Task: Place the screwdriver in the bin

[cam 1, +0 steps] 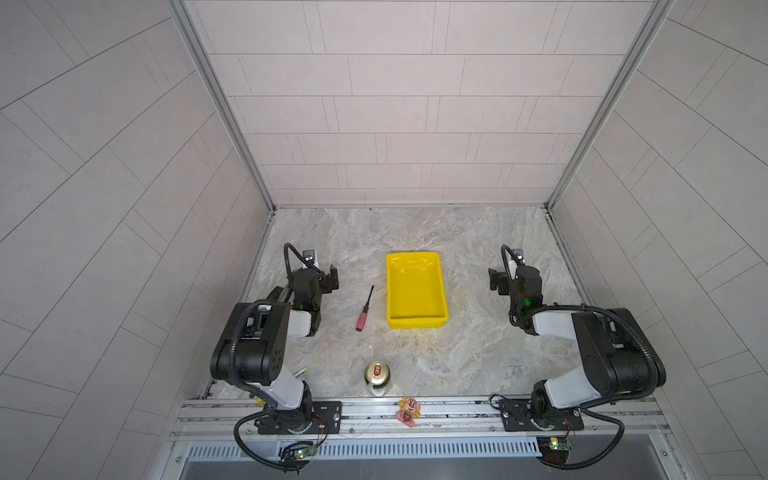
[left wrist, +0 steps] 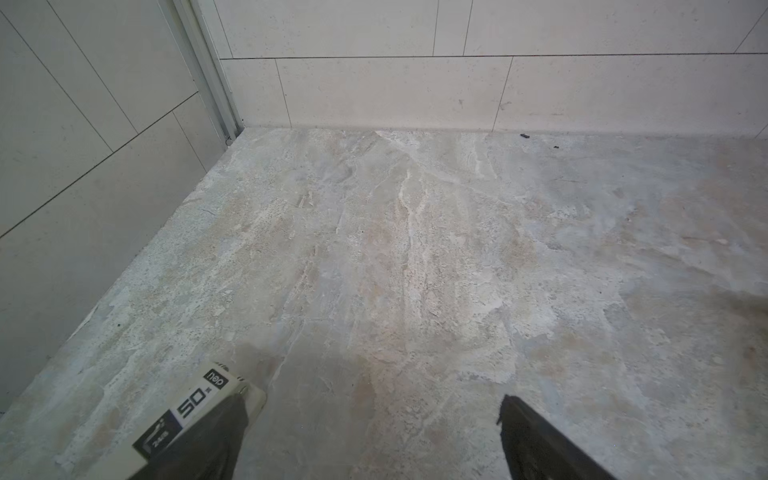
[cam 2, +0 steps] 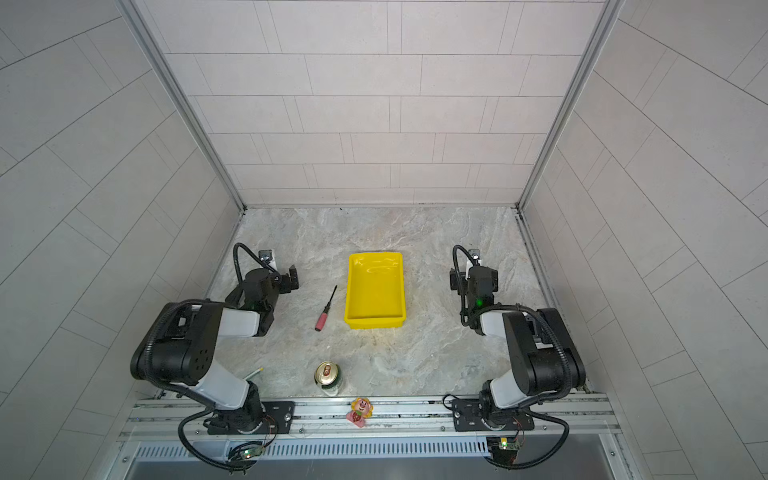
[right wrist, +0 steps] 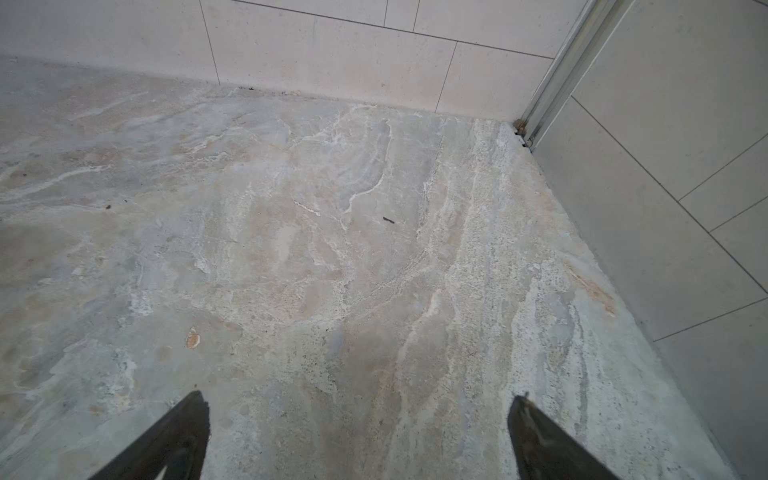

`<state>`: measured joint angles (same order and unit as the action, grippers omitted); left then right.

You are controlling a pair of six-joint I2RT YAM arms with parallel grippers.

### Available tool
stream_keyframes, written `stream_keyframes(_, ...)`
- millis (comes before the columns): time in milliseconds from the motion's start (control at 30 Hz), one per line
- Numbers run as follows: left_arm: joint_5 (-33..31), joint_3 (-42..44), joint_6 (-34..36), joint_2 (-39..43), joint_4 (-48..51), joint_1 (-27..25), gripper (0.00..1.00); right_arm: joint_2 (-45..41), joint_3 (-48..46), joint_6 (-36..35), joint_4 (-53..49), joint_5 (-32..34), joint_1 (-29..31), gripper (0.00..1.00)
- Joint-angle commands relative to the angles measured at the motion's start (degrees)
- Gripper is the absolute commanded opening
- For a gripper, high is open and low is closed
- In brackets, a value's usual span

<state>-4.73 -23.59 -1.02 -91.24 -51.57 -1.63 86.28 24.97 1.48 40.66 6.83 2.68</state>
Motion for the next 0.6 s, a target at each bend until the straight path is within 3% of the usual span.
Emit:
stream_keyframes(0, 0.3, 0.2, 0.8, 0.3, -0.5, -0.1, 1.00, 0.6, 0.7, 0.0, -0.5, -0.2, -0.1, 1.00)
stream_keyframes(567, 0.4, 0.8, 1.0, 0.6, -1.3, -0.2, 1.00, 0.3, -0.2, 0.1, 0.6, -0.2, 0.0, 1.00)
